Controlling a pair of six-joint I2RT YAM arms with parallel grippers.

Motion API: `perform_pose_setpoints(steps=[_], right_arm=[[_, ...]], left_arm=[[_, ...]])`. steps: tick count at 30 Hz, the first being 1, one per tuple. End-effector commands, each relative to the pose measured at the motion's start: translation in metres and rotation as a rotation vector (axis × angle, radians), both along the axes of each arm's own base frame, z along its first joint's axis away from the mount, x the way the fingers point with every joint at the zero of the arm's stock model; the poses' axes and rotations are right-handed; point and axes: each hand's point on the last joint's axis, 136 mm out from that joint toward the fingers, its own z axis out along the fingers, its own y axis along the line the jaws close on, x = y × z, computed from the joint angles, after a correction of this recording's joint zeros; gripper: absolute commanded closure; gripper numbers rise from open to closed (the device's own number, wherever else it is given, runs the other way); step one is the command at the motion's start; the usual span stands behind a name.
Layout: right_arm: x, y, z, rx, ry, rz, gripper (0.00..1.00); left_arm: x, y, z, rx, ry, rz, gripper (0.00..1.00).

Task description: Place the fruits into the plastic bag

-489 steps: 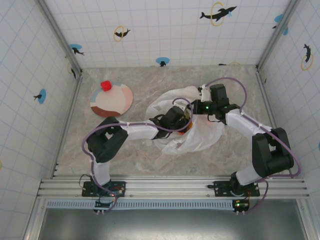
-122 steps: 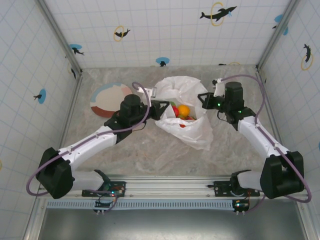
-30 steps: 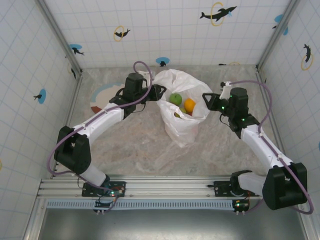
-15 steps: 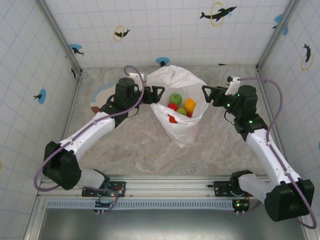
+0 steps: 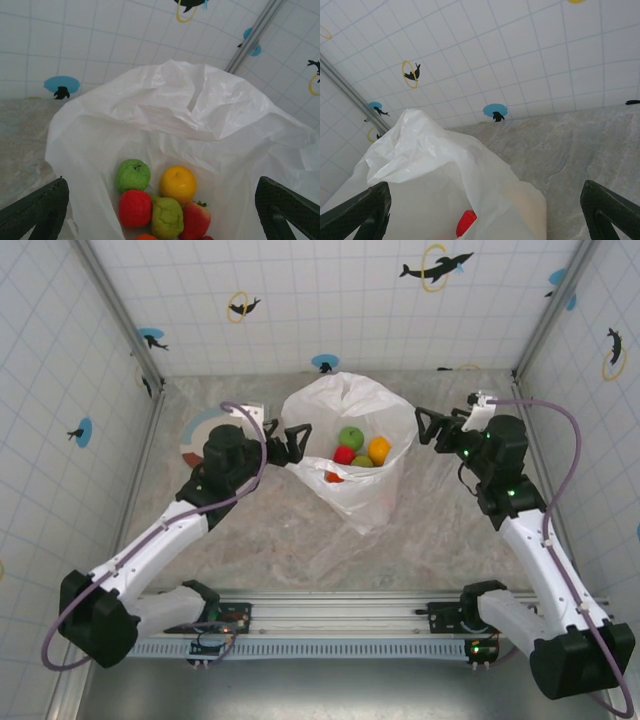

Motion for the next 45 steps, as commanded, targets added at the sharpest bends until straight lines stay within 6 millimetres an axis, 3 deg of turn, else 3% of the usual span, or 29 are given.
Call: perform_pose_setpoints(steps=[1,7,15,21,27,33,37,45], right_arm=[[-0.003,-0.016,0.03,-0.037,-0.087,-0.076,0.0],[-0.001,-0.049,0.008,-0.124,-0.074,-0.241,0.0],[0.005,-0.088,-0.054,-0.18,0.028,-0.418,0.0],[0.009,-0.099,-0.113,-0.214,0.119,-0.474,0.0],[0.01,-0.102,-0.175,-0.261,0.239,-0.479,0.0],[0.002,-0.105,-0.221,-0.33,0.296,-0.471,0.0],[-0.003,-0.108,-0.238,-0.374,0.3,-0.468,0.0],[-0.011,-0.11,-0.248,-0.425,0.23,-0.453,0.0]], left_arm=[[0.003,0.028,0.015,-0.01,-0.097,0.144,0.02],[0.008,0.089,-0.012,0.034,-0.074,0.464,0.02],[0.002,0.163,-0.054,0.05,-0.026,0.789,0.02],[0.008,0.211,-0.11,0.127,0.09,0.937,0.02],[0.012,0.231,-0.162,0.248,0.194,0.966,0.02],[0.009,0.249,-0.18,0.343,0.182,0.982,0.02],[0.006,0.253,-0.191,0.366,0.165,0.966,0.02],[0.004,0.251,-0.216,0.445,0.159,0.89,0.02]])
